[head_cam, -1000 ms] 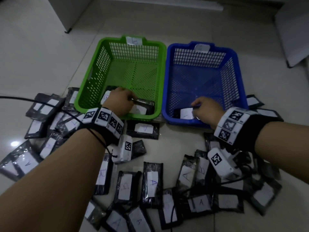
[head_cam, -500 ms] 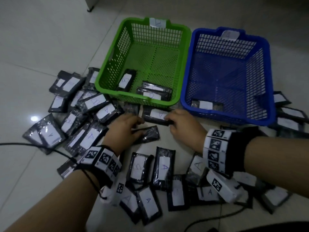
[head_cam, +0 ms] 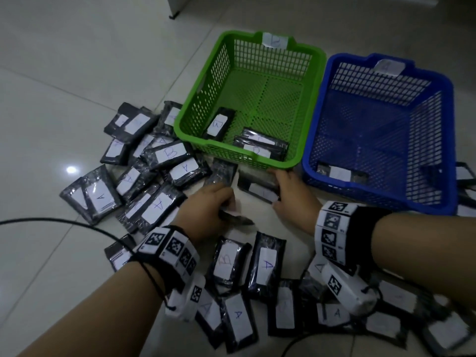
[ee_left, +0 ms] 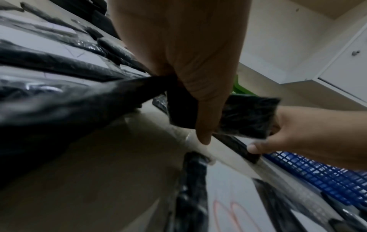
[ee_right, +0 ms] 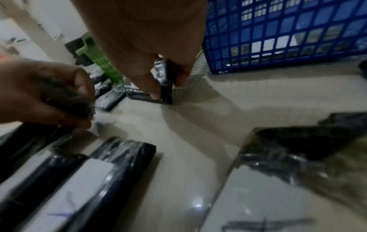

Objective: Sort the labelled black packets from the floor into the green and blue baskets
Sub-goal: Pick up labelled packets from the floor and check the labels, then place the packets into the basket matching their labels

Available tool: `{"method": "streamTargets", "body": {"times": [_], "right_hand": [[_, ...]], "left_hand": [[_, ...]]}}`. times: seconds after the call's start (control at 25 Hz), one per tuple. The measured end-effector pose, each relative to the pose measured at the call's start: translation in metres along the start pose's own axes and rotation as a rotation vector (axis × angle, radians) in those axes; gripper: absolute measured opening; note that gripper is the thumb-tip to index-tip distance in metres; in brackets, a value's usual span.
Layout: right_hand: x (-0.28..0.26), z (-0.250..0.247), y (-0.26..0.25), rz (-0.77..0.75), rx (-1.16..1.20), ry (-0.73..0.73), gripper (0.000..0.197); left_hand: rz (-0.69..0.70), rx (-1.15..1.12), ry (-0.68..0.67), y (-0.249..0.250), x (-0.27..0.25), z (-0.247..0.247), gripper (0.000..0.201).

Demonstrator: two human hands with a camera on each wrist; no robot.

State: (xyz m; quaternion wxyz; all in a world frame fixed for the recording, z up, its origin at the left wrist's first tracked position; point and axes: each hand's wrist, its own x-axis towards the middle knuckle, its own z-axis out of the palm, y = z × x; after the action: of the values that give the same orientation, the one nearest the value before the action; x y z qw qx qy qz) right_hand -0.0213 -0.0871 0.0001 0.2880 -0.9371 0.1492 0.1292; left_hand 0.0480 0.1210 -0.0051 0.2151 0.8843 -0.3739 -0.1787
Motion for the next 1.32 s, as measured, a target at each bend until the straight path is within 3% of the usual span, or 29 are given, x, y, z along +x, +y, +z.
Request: {"method": "streamTargets", "body": {"times": [0.16, 0.4, 0.68, 0.8, 1.0, 1.08, 1.2, 1.32], "right_hand": [[-0.022, -0.011, 0.001, -0.078, 0.140, 0.056, 0.030], [-0.028, -0.049, -0.024, -0.086, 0.462, 0.277, 0.021], [-0.008, -0.081, -0.021, -0.006, 0.748, 0.333, 0.031], [-0.005, -0.096, -0.003, 0.026, 0.704, 0.466, 0.037], [-0.004, -0.118, 0.047, 0.239, 0.707, 0.723, 0.025], [-0.008, -0.117, 0.066, 0.331, 0.621, 0.728, 0.019], [-0.014, -0.107, 0.088, 0.429, 0.391, 0.463, 0.019], [-0.013, -0.106, 0.094, 0.421, 0.215, 0.205, 0.035]], "left_hand": [[0.084, -0.026, 0.202, 0.006, -0.004, -0.023, 0.034], [0.058, -0.119, 0.468, 0.029, 0.022, -0.053, 0.046], [0.061, -0.369, 0.433, 0.043, 0.063, -0.060, 0.047], [0.064, -0.279, 0.444, 0.048, 0.083, -0.060, 0.058], [-0.001, 0.003, 0.266, 0.043, 0.118, -0.045, 0.058], [-0.045, 0.075, 0.180, 0.043, 0.130, -0.045, 0.058], [-0.109, 0.153, -0.026, 0.049, 0.152, -0.048, 0.054], [-0.172, 0.196, -0.166, 0.049, 0.166, -0.043, 0.048]]}}
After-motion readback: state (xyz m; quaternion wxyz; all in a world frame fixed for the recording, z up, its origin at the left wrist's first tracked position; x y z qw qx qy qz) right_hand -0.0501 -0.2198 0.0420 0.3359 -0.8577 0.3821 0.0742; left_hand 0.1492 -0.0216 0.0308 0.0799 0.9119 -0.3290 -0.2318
